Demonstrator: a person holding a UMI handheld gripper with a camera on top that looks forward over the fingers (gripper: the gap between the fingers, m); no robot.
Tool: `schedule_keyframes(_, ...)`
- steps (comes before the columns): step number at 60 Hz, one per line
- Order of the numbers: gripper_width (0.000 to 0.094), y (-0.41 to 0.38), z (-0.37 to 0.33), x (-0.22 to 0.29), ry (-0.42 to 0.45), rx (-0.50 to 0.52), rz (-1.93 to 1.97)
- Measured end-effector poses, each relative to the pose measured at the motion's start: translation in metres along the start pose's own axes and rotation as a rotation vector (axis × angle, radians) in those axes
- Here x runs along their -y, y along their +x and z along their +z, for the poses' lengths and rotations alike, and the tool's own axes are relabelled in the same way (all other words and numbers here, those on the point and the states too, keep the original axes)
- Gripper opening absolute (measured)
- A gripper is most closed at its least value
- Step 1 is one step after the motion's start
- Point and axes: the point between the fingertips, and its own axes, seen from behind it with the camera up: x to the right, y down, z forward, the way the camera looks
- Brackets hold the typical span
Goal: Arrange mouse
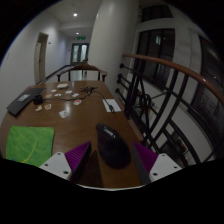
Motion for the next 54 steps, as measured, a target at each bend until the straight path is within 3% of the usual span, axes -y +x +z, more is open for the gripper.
schedule_keyframes(15, 0.0803, 0.007, 0.042, 0.017, -0.028, 0.009, -0.013)
schedule_keyframes(18, 0.0701, 0.009, 0.057, 0.023, -0.032, 0.002, 0.007)
schedule_keyframes(20, 0.055, 0.007, 0.059, 0.024, -0.032, 0.002, 0.021)
schedule_keyframes(33, 0.0385, 0.012, 0.063, 0.024, -0.055, -0.066, 0.068)
schedule_keyframes(40, 0.0356, 0.009, 0.055, 0.024, -0.053, -0.086, 0.076)
schedule_keyframes(44, 0.0354, 0.004, 0.032, 0.039, -0.019, -0.117, 0.054)
schedule_keyframes(54, 0.0353, -0.044, -0.081, 0.122, 0.165, -0.151, 0.072)
